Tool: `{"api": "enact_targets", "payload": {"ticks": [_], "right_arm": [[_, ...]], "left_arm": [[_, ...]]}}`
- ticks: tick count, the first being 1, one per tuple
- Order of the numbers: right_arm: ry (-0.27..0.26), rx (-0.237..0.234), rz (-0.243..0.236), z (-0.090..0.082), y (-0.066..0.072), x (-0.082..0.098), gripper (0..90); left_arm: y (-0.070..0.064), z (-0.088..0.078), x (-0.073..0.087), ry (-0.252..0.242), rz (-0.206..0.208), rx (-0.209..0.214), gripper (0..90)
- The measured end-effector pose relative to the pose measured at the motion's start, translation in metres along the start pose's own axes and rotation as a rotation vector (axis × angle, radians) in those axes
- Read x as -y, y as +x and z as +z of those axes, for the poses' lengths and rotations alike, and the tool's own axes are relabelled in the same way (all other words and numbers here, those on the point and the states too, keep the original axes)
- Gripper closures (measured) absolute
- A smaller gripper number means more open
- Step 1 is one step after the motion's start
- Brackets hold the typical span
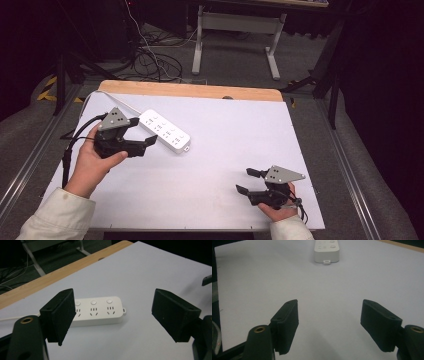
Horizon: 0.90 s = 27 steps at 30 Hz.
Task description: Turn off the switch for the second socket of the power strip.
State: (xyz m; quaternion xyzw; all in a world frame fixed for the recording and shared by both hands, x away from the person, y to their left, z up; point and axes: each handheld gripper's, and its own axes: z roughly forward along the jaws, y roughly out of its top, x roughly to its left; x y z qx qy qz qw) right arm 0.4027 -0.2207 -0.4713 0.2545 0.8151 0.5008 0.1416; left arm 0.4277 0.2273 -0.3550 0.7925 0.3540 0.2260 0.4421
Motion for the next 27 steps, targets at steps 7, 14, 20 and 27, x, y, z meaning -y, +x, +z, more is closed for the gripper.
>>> {"api": "enact_targets", "payload": {"ticks": [7,14,20,27], "right_arm": [[0.000,0.003,0.003,0.000,0.000,0.000,31.7],[0.002,0.000,0.006,0.000,0.000,0.000,31.7],[0.005,0.005,0.002,0.000,0.001,0.000,31.6],[0.011,0.008,0.002,0.000,0.002,0.000,31.7]], "left_arm": [[-0.003,-0.017,0.020,-0.017,-0.012,0.026,16.9],[-0.011,-0.028,0.044,-0.035,0.007,-0.011,17.2],[-0.014,-0.033,0.068,-0.035,-0.004,0.023,17.9],[-0.015,-0.033,0.094,-0.047,0.004,0.020,17.3]]}}
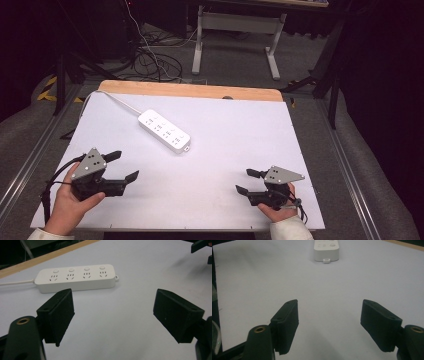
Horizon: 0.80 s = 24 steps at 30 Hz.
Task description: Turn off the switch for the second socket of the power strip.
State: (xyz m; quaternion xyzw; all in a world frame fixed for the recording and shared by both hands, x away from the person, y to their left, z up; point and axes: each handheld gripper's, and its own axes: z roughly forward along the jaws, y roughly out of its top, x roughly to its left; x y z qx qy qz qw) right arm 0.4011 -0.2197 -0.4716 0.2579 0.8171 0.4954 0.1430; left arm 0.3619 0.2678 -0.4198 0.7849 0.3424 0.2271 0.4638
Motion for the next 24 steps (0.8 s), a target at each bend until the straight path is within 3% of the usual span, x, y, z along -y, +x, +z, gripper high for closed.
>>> {"api": "enact_targets", "payload": {"ticks": [3,10,12,20,24], "right_arm": [[0.001,0.001,-0.002,0.000,0.000,0.000,31.7],[0.000,0.000,-0.005,-0.001,0.001,0.000,31.8],[-0.002,0.002,-0.006,-0.001,0.001,0.000,31.8],[0.000,0.001,-0.006,-0.002,0.001,0.000,31.8],[-0.001,0.001,-0.005,-0.001,0.001,0.000,31.8]], "left_arm": [[0.000,-0.002,0.009,-0.014,-0.014,0.003,16.9],[0.005,-0.002,0.030,-0.027,-0.112,0.026,16.2],[0.007,0.000,0.036,-0.017,-0.123,0.024,16.3],[0.007,0.003,0.049,0.037,-0.062,0.000,12.7],[0.008,0.002,0.056,0.039,-0.076,0.009,12.7]]}}
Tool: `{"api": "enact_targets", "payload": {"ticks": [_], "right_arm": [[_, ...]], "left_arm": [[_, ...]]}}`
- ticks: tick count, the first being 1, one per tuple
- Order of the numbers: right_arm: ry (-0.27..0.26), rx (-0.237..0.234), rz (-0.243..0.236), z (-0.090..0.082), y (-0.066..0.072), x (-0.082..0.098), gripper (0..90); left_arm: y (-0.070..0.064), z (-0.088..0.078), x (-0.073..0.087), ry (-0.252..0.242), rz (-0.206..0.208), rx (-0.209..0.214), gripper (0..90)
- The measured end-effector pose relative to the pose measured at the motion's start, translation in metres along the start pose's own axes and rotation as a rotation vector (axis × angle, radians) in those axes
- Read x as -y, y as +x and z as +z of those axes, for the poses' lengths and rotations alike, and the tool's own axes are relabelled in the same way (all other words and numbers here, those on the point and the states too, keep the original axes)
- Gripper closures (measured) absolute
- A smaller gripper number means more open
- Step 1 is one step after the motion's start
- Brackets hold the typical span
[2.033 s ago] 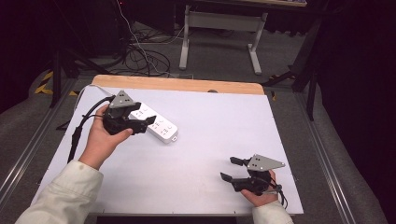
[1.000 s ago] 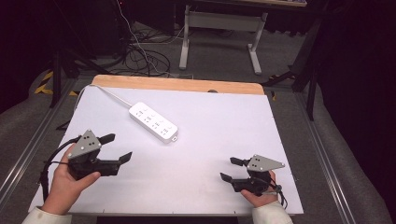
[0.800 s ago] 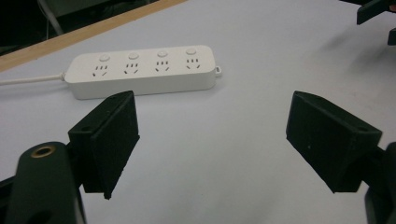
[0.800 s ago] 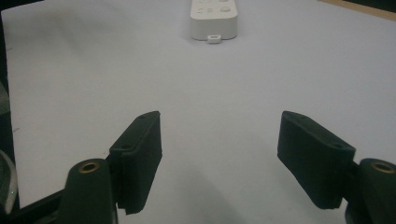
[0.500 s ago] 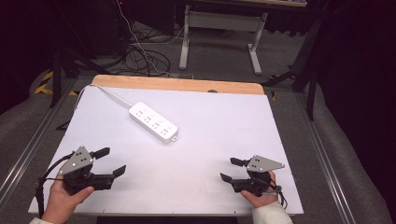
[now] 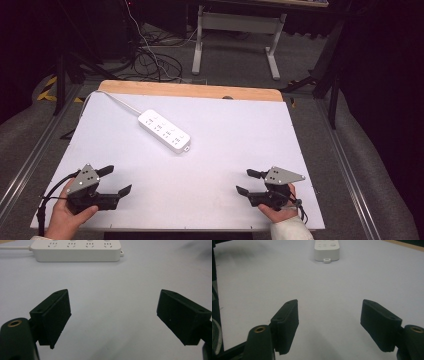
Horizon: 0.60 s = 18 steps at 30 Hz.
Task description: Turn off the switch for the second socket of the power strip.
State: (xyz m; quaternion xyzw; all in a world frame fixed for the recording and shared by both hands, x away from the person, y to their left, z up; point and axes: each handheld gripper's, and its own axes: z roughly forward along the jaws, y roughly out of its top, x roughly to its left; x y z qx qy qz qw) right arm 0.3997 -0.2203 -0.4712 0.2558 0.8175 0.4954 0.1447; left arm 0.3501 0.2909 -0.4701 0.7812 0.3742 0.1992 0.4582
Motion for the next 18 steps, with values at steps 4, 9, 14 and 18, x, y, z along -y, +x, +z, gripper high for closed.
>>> {"api": "enact_targets", "payload": {"ticks": [4,9,14,18], "right_arm": [[0.001,0.000,0.001,0.000,0.000,0.000,31.8],[0.003,0.001,-0.002,0.000,0.000,0.000,31.8],[0.002,0.001,0.000,-0.001,0.000,0.000,31.8],[0.003,-0.001,-0.001,-0.001,-0.001,0.000,31.8]], "left_arm": [[0.001,0.003,0.006,0.016,0.010,-0.017,13.6],[0.005,0.011,0.009,0.034,-0.012,0.021,13.6],[0.003,0.009,0.008,0.005,-0.011,0.036,13.5],[0.005,0.008,0.008,-0.015,-0.036,0.064,13.4]]}}
